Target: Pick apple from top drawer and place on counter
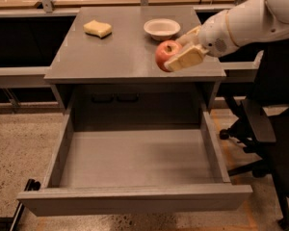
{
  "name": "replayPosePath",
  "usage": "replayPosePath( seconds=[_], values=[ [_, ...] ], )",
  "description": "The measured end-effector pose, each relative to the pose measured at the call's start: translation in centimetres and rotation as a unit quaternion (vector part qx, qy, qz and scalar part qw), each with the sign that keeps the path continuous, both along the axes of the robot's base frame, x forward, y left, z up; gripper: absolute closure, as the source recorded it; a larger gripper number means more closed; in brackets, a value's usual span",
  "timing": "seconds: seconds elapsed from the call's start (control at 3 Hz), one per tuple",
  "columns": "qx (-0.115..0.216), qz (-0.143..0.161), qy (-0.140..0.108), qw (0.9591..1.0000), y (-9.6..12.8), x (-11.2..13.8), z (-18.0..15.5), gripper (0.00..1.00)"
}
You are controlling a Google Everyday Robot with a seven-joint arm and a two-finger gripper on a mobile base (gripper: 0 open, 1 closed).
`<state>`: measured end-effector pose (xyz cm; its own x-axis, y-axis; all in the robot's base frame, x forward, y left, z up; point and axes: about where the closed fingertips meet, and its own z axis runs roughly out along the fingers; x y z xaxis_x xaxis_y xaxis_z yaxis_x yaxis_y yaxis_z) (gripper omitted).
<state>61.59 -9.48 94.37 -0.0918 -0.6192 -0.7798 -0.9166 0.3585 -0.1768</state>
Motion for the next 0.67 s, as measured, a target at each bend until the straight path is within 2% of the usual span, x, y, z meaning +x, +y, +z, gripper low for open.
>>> replayPosePath(
  seconds=[0.33, 0.67],
  values=[
    [0.01, -0.042, -0.017, 0.9989, -0.56, 6.55, 0.66, 1.0],
    [0.01, -0.036, -0.019, 0.9991, -0.37, 5.9, 0.97, 1.0]
  ],
)
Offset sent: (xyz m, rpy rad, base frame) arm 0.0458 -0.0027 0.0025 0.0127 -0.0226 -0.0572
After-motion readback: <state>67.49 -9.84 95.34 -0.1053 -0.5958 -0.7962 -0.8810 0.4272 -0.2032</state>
